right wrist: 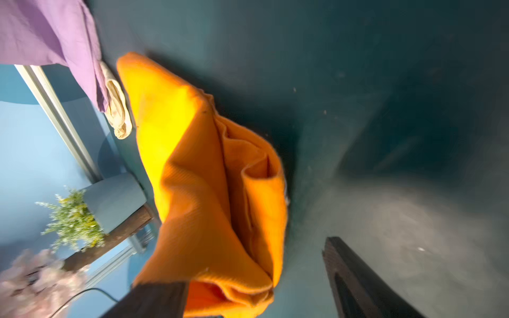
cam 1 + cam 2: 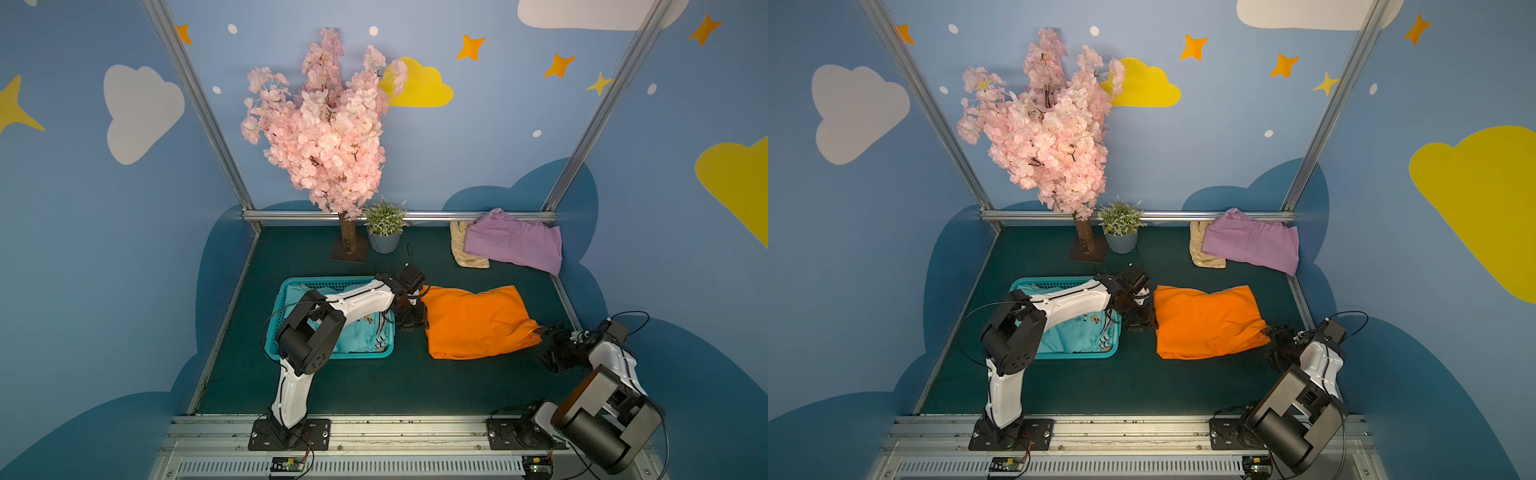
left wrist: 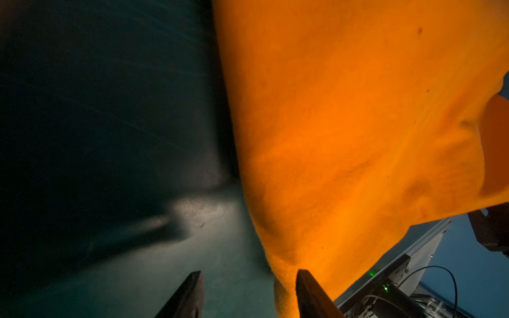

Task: Put the folded long pants in the basket
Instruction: Move the basket to the center of the board.

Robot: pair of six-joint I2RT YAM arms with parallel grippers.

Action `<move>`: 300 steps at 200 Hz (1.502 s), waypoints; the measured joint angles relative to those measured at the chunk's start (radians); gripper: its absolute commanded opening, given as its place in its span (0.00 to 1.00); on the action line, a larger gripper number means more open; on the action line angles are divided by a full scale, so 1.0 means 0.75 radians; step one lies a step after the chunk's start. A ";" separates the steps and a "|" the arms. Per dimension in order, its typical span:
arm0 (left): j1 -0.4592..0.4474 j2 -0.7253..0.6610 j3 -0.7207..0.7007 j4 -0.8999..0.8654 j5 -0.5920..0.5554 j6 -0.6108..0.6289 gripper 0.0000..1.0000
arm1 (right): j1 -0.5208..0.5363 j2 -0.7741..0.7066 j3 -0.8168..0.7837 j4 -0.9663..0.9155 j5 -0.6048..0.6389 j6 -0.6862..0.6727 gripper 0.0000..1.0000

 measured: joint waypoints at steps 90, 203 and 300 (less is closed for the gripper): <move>0.212 -0.293 -0.319 0.006 0.061 0.017 0.58 | 0.143 -0.053 0.027 -0.127 0.223 -0.053 0.98; 0.056 -0.135 -0.148 0.190 0.132 -0.096 0.62 | 0.109 -0.339 0.028 -0.303 0.379 0.038 0.94; 0.051 -0.136 -0.242 0.241 0.161 -0.050 0.61 | 0.154 -0.365 0.296 -0.730 0.329 0.058 0.71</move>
